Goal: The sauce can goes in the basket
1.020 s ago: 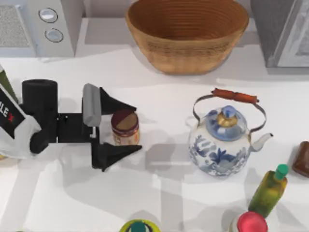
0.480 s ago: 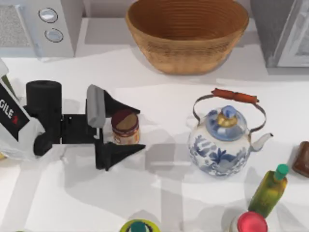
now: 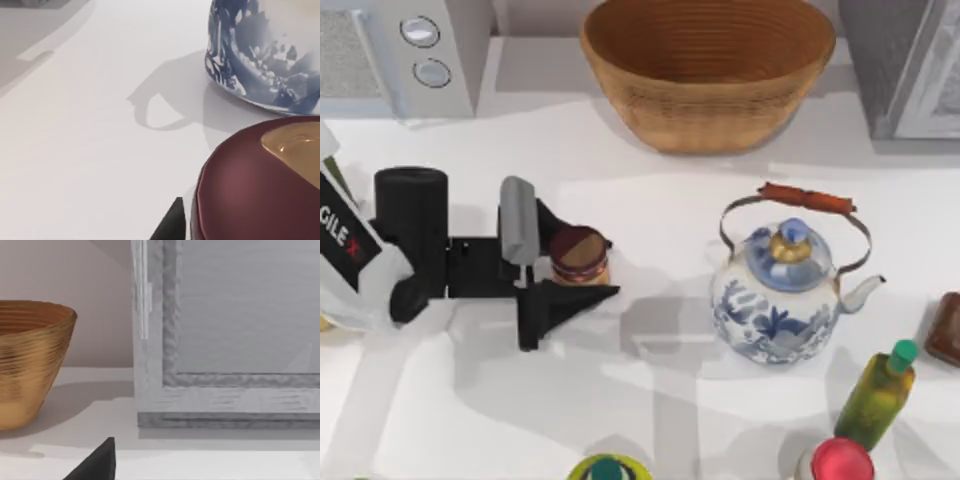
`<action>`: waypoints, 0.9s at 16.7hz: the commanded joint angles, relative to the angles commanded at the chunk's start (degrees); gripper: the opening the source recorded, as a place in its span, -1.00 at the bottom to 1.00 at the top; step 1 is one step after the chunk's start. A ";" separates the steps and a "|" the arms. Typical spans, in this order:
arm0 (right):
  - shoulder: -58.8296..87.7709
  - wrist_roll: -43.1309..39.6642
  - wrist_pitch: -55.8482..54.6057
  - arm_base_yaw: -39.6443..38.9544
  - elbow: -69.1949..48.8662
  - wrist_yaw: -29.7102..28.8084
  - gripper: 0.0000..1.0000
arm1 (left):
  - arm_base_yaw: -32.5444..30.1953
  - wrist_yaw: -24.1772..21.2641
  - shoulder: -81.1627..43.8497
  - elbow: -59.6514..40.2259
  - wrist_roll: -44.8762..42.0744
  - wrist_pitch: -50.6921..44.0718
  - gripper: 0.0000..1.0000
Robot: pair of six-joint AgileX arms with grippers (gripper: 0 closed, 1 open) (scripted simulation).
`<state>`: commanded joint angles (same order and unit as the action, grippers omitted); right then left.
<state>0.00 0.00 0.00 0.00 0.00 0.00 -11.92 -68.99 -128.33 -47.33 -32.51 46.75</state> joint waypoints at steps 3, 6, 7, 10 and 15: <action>0.00 0.00 0.00 0.00 0.00 0.00 1.00 | 0.00 0.00 0.00 0.00 0.00 0.00 -1.00; 0.00 0.00 0.00 0.00 0.00 0.00 1.00 | 0.00 0.00 0.00 0.00 0.00 0.00 -1.00; 0.00 0.00 0.00 0.00 0.00 0.00 1.00 | 0.00 0.00 0.00 0.00 0.00 0.00 -1.00; 0.00 0.00 0.00 0.00 0.00 0.00 1.00 | 0.00 0.00 0.00 0.00 0.00 0.00 -1.00; 0.00 0.00 0.00 0.00 0.00 0.00 1.00 | 0.18 -0.05 1.06 0.15 -3.65 -3.81 -1.00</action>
<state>0.00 0.00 0.00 0.00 0.00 0.00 -11.74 -69.05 -127.26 -47.18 -36.16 42.94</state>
